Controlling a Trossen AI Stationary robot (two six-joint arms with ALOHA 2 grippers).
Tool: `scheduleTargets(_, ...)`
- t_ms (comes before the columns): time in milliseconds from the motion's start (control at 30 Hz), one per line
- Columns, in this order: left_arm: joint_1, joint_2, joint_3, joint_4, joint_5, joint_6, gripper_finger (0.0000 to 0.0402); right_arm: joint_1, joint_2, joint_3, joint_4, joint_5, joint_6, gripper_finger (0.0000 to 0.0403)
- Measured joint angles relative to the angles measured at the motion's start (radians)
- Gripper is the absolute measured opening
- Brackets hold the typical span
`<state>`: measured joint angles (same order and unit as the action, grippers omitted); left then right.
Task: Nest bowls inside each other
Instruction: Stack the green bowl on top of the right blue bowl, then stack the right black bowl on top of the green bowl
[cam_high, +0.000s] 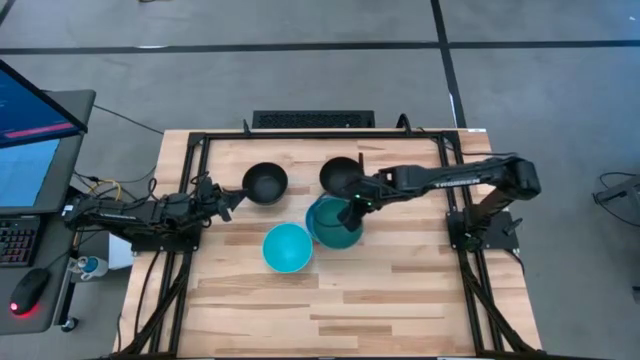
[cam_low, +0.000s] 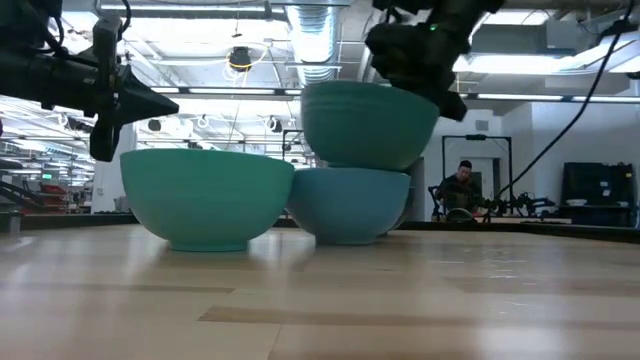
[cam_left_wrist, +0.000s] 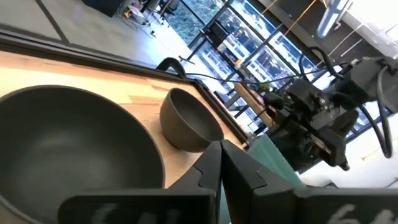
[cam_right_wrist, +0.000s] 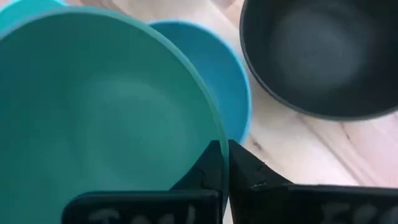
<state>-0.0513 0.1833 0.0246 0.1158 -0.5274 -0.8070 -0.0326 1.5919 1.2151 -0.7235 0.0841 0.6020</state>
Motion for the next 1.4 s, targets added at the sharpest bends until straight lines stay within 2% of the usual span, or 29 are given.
scheduleTargets(400,0.000,0.000,0.000,0.002,0.030,0.009,0.0000,-0.043,0.114,0.090,0.028,-0.012,-0.080,0.0020)
scheduleTargets(900,0.000,0.000,0.000,0.003,0.052,0.039,0.0000,-0.071,0.117,0.086,0.010,-0.012,-0.087,0.0052)
scheduleTargets(1133,0.000,0.000,0.000,-0.009,0.051,0.037,0.0018,-0.070,0.131,0.086,-0.011,-0.024,-0.080,0.0098)
scheduleTargets(1400,0.000,0.000,0.000,-0.029,0.044,0.013,0.0037,-0.055,0.192,0.089,-0.042,-0.032,-0.074,0.0189)
